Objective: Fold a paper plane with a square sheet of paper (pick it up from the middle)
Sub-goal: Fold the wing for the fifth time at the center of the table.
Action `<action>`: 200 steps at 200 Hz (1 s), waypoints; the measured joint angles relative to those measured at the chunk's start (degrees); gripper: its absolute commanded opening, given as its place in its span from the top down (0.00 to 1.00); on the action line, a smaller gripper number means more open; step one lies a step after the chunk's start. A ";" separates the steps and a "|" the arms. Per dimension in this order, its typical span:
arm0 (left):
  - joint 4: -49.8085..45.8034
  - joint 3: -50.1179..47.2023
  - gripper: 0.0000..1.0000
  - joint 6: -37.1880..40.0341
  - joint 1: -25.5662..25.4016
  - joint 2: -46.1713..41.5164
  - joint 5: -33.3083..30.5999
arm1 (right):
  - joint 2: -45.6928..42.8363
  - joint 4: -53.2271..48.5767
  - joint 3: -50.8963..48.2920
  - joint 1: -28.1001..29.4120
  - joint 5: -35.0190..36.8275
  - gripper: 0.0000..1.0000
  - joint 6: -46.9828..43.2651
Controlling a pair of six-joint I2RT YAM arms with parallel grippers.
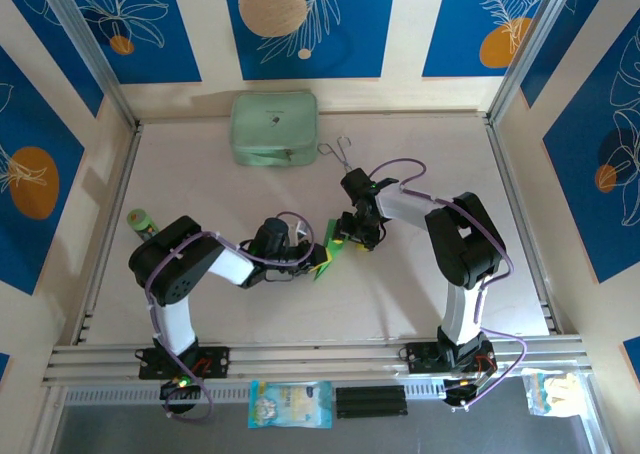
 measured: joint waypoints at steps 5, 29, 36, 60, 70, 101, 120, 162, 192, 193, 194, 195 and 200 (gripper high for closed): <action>0.44 -0.20 0.72 -0.17 0.00 -0.04 -0.17 | 0.00 0.00 0.00 0.00 0.00 0.42 0.00; 1.84 -1.07 0.70 -1.03 0.00 -0.42 -1.31 | -0.02 0.04 -0.04 0.00 0.02 0.42 0.00; 1.95 -1.27 0.70 -1.01 0.00 -0.66 -1.70 | -0.02 0.04 -0.04 0.00 0.02 0.42 0.00; 1.86 -1.84 0.68 -0.96 0.04 -1.70 -2.84 | -0.02 0.07 -0.04 0.00 0.02 0.42 0.00; 1.53 -1.95 0.68 -0.79 0.04 -2.34 -3.08 | -0.02 0.07 -0.04 0.00 0.02 0.42 0.00; -1.55 -2.01 0.68 0.85 0.04 -5.42 -3.23 | 0.04 0.04 -0.04 0.00 0.04 0.43 0.00; -5.66 -1.95 0.67 3.04 -0.15 -7.65 -3.28 | 0.31 0.00 -0.02 0.00 0.07 0.43 0.00; -20.22 1.75 0.64 11.41 -1.95 -11.02 -5.31 | 0.37 -0.04 0.00 0.00 0.17 0.43 0.00; -27.80 5.86 0.64 16.72 -3.61 -11.23 -7.23 | 0.61 -0.26 0.22 0.00 0.17 0.43 0.00; -27.98 5.95 0.64 16.83 -3.65 -11.23 -7.30 | 0.63 -0.28 0.24 0.00 0.17 0.43 0.00; -28.24 6.12 0.64 16.98 -3.72 -11.23 -7.34 | 0.66 -0.28 0.24 0.00 0.17 0.43 0.00; -28.37 6.21 0.64 17.11 -3.76 -11.23 -7.41 | 0.66 -0.31 0.26 0.00 0.17 0.43 0.00; -29.55 6.80 0.64 17.84 -4.02 -11.23 -7.82 | 0.70 -0.35 0.33 0.00 0.17 0.43 0.00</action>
